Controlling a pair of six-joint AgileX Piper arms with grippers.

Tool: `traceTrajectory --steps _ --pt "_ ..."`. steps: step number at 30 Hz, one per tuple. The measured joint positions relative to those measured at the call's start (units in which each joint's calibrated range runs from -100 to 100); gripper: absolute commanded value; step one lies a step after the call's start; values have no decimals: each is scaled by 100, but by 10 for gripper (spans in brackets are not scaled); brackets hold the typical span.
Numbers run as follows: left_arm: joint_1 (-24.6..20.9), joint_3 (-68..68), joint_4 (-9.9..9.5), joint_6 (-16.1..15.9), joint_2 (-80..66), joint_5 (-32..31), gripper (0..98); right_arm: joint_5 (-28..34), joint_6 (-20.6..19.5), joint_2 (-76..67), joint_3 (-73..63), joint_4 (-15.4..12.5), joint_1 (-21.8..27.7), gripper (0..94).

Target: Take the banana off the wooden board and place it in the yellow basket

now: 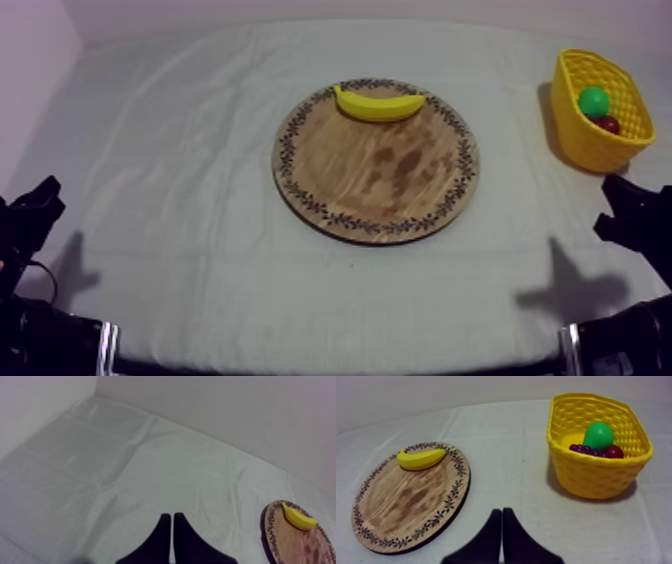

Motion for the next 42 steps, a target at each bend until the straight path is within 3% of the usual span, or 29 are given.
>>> traceTrajectory --steps 4,7,23,29,31,37,42 --pt "-7 0 0 3 0 0 1 138 68 0 -83 15 -94 5" --pt "-7 0 0 3 0 0 1 620 86 0 -85 15 -231 4" --pt "-7 0 0 3 0 0 1 610 9 83 -231 44 -273 3" --pt "-7 0 0 -1 0 0 1 878 257 764 -1269 -150 -293 3" --pt "-7 0 0 -1 0 0 1 1051 311 1049 -1788 -169 -333 46" --pt "-7 0 0 -1 0 0 1 1401 145 2120 -3337 -162 -458 73" --pt "-7 0 0 -1 0 0 1 1225 300 3065 -4436 -286 -562 67"
